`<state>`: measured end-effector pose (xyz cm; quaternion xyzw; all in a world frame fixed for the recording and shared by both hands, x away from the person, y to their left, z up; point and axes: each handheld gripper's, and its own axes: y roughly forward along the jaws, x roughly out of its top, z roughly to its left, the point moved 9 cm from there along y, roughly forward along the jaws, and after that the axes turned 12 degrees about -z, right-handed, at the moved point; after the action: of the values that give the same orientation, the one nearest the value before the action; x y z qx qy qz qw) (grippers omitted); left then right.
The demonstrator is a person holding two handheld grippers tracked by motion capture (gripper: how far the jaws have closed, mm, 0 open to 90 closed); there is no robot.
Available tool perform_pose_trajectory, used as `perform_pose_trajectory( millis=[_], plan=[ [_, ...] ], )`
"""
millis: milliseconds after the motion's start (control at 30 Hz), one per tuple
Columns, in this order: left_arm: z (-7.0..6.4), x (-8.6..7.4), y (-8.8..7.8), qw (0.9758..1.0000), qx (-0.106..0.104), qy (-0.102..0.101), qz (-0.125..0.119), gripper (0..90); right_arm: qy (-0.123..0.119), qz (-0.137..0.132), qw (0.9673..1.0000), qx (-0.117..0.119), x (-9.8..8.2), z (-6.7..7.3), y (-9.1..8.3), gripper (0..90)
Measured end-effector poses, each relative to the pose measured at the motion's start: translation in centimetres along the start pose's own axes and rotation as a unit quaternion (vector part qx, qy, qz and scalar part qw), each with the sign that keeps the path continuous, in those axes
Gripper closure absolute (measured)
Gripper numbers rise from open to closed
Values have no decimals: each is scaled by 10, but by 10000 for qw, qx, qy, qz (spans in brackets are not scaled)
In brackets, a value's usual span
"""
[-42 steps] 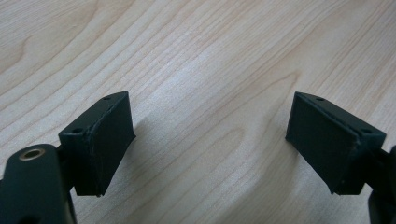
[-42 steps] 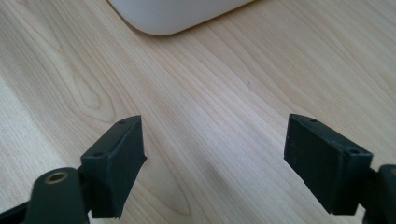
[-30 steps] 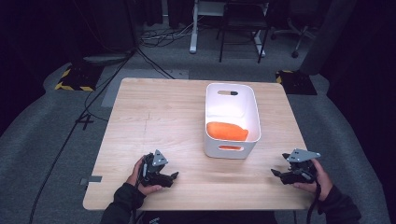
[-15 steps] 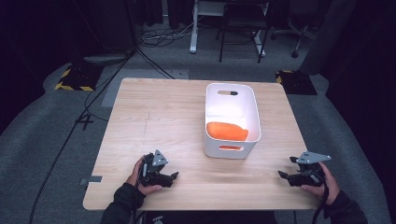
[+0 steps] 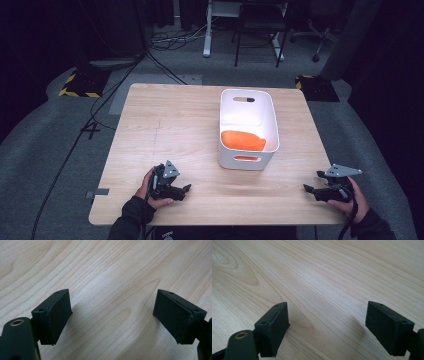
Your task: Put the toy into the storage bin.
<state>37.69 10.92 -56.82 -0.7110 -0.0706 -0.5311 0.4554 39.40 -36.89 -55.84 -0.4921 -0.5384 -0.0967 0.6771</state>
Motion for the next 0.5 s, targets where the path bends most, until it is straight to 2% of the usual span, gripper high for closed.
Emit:
perform_pose_trajectory(
  millis=[200,267,500],
  plan=[
    [0,0,0,10000,-2,-13,-6,151,252,-112,9996,54,-5,-4,0,157],
    [0,0,0,10000,10,-4,4,151,346,-253,9991,1,-5,-6,1,155],
    [0,0,0,10000,12,-24,3,150,361,-348,9987,-41,-6,-8,2,152]
  ],
)
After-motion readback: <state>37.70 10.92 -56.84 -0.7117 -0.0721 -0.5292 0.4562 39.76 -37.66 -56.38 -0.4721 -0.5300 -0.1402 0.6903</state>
